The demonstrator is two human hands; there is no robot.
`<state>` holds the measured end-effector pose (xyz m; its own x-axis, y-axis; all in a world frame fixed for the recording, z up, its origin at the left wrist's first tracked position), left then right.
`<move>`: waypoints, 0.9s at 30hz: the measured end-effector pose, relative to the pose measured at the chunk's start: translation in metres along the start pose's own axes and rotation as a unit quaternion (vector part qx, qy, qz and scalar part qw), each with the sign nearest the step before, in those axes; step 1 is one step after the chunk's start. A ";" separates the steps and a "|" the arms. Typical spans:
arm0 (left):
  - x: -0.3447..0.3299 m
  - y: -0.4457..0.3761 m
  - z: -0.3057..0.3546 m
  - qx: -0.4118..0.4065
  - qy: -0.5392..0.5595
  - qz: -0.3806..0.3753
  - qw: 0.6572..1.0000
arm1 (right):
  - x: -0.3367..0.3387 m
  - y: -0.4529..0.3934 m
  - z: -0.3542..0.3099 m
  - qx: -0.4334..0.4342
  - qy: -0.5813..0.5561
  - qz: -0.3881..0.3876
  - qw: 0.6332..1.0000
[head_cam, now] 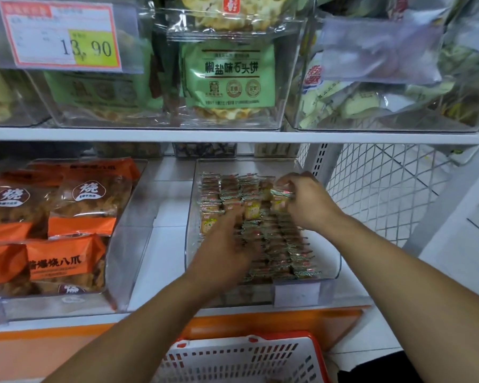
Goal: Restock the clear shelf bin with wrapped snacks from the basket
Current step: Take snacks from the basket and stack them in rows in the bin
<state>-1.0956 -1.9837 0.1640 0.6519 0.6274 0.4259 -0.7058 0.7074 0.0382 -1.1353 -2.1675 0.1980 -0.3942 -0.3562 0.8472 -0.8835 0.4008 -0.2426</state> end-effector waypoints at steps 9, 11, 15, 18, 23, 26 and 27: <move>-0.019 -0.018 -0.041 0.029 -0.233 0.031 0.972 | -0.039 -0.046 0.028 -0.033 0.015 0.008 0.999; -0.019 -0.019 -0.041 0.031 -0.236 0.038 0.971 | -0.042 -0.049 0.029 -0.038 0.006 0.013 0.999; -0.021 -0.017 -0.041 0.036 -0.242 0.038 0.969 | -0.053 -0.050 0.034 -0.062 -0.020 0.003 0.998; -0.021 -0.018 -0.045 0.044 -0.247 0.037 0.967 | -0.058 -0.049 0.039 -0.069 -0.016 -0.007 0.997; -0.015 -0.013 -0.035 0.017 -0.209 0.061 0.976 | -0.052 -0.044 0.035 -0.076 -0.020 0.002 0.997; -0.003 -0.002 -0.020 -0.017 -0.166 0.116 0.979 | -0.034 -0.035 0.007 -0.025 -0.033 0.068 0.997; 0.002 0.005 -0.012 -0.044 -0.153 0.144 0.977 | -0.023 -0.029 -0.007 0.004 -0.048 0.114 0.992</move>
<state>-1.0944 -1.9745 0.1540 0.3075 0.6873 0.6580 -0.8119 0.5501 -0.1952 -1.0988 -2.1648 0.1885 -0.6053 -0.3360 0.7216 -0.7709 0.4733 -0.4263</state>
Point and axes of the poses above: each hand's wrist, its own y-axis away from the middle knuckle, its own x-axis out of the back of the hand, z = x × y, the point moved 8 cm from there along -y, towards the middle knuckle, and after that the axes turned 13 degrees about x, right-handed, at the moved point
